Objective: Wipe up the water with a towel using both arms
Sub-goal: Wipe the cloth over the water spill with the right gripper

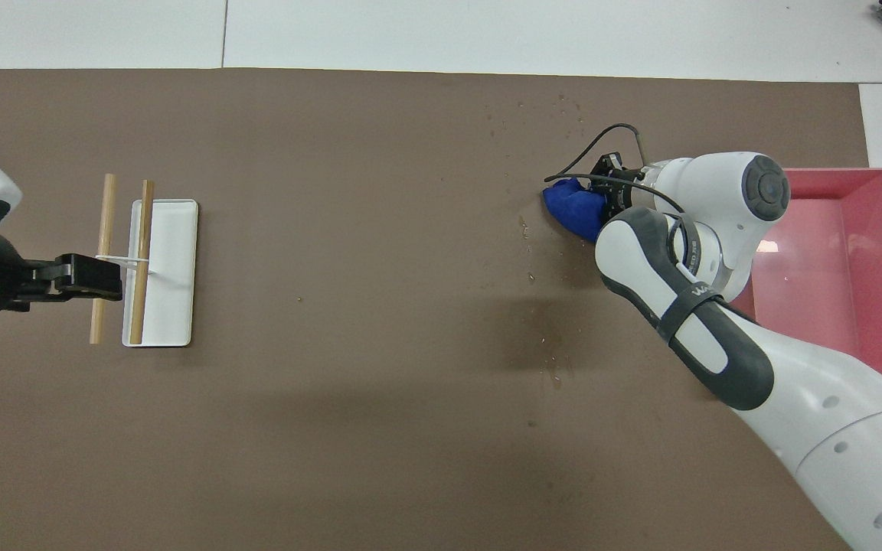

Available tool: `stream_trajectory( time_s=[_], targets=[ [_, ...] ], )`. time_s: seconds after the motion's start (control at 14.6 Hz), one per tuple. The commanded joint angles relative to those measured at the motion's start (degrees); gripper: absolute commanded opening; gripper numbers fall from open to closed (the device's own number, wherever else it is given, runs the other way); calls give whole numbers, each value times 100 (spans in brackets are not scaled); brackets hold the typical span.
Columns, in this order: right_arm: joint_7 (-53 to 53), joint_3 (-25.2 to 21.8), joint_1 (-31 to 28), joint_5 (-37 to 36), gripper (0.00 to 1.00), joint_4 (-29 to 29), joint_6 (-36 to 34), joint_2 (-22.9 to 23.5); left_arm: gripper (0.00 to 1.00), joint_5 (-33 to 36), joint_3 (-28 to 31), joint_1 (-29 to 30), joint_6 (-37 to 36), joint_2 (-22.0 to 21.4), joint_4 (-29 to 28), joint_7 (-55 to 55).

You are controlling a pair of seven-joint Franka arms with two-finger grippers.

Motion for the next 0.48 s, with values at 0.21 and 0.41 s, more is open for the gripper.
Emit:
stream_trajectory(
  time_s=[0.21, 0.41],
  targets=[
    [31, 18, 536, 139, 0, -1627, -36, -860, 100, 195, -22, 109, -154, 328, 496, 288],
    [31, 18, 878, 139, 0, -2242, -45, -1246, 100, 265, -31, 109, -242, 704, 872, 332]
  ],
)
